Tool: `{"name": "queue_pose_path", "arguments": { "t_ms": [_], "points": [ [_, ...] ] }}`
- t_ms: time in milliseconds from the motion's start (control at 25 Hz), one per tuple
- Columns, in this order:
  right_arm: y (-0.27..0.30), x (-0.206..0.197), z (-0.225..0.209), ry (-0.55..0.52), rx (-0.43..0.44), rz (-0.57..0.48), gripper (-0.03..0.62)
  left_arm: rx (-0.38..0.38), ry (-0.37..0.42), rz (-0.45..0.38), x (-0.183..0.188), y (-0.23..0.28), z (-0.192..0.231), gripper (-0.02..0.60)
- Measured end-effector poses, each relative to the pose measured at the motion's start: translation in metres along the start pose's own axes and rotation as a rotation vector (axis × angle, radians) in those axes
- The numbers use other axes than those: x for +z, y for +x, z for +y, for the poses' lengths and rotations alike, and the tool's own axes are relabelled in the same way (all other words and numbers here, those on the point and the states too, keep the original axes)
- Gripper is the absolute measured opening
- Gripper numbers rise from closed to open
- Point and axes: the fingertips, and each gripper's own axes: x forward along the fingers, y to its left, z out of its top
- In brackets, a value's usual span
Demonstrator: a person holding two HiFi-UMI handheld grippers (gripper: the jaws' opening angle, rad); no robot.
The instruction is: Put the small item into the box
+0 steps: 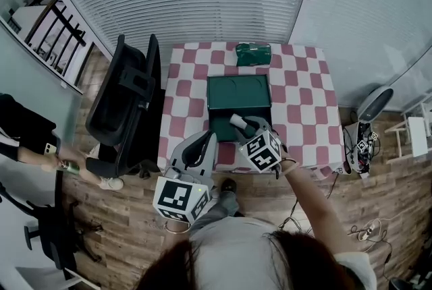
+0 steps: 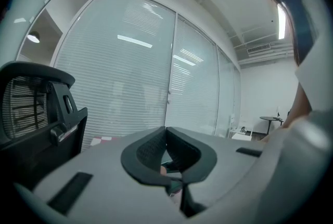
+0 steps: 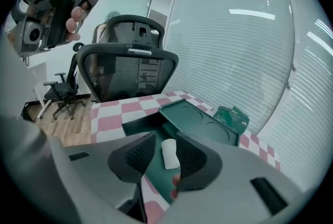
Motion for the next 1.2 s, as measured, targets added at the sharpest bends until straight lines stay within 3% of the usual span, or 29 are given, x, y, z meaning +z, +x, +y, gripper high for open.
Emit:
{"name": "queue_pose_path", "arguments": {
  "t_ms": [360, 1200],
  "points": [
    [-0.035, 0.009, 0.005, 0.041, -0.053, -0.061, 0.092, -0.009, 0.016, -0.018, 0.005, -0.015, -0.016, 0.009],
    [-0.119, 0.026, 0.035, 0.137, -0.123, -0.227, 0.040, 0.003, 0.044, -0.045, 0.008, -0.064, -0.063, 0.009]
  ]
}}
